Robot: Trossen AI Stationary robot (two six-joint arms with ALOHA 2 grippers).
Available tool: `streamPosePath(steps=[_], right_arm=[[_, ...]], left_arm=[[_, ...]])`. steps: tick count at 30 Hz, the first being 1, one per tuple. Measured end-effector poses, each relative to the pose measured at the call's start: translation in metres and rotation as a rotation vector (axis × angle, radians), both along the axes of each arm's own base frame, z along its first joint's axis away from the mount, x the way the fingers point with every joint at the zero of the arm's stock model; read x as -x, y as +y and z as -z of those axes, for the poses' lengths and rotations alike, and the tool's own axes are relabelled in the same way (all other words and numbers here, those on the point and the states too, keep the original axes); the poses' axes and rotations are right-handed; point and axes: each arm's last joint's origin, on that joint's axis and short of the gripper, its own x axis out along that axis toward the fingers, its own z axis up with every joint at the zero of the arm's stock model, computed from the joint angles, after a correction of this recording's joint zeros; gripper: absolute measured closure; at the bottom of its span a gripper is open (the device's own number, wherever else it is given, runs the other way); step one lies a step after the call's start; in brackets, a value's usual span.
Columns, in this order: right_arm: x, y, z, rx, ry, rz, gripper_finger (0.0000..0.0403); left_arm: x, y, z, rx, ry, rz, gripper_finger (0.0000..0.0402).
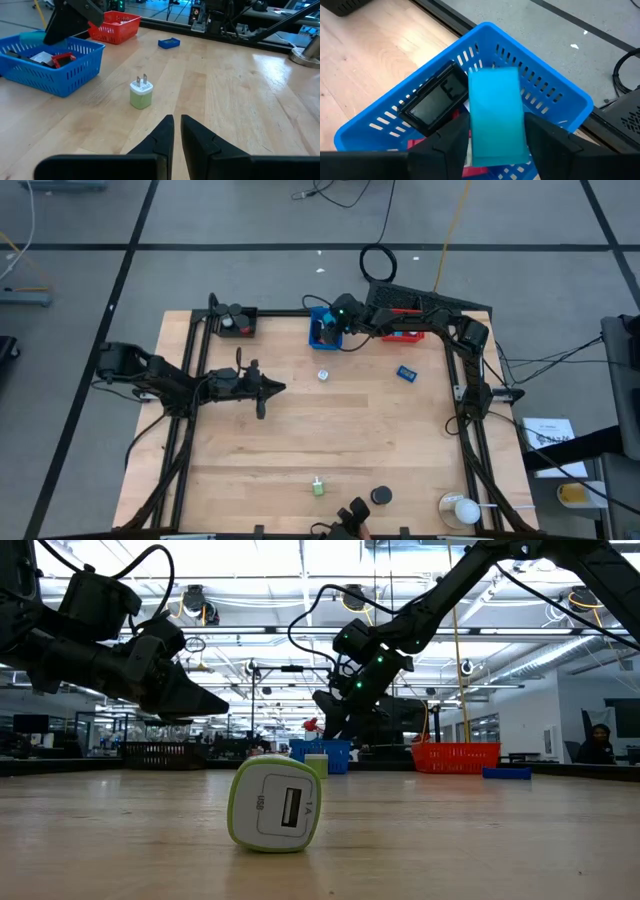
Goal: Pick & Place Office items
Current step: Put the blue digital clock into the blue basket, then put the top green charger adapter into the red basket
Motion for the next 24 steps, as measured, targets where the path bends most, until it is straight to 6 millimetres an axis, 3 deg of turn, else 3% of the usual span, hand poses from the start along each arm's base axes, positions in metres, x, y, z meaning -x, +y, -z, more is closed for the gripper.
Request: streamPosePath(steps=[6, 12, 18, 24], right_arm=[[0.000, 0.003, -0.006, 0.008, -0.008, -0.006, 0.0194], [0.001, 0.023, -0.033, 0.037, -0.010, -0.069, 0.0193], [-0.007, 0.065, -0.061, 0.068, -0.035, -0.182, 0.0240], [-0.023, 0.115, -0.060, 0.082, 0.007, -0.344, 0.0320]], left_arm=[[0.000, 0.000, 0.000, 0.000, 0.000, -0.001, 0.0364], [0.000, 0.000, 0.000, 0.000, 0.000, -0.001, 0.0364], [0.000, 0.000, 0.000, 0.001, 0.001, -0.001, 0.0364], [0.000, 0.000, 0.001, 0.012, 0.005, -0.003, 0.0364]])
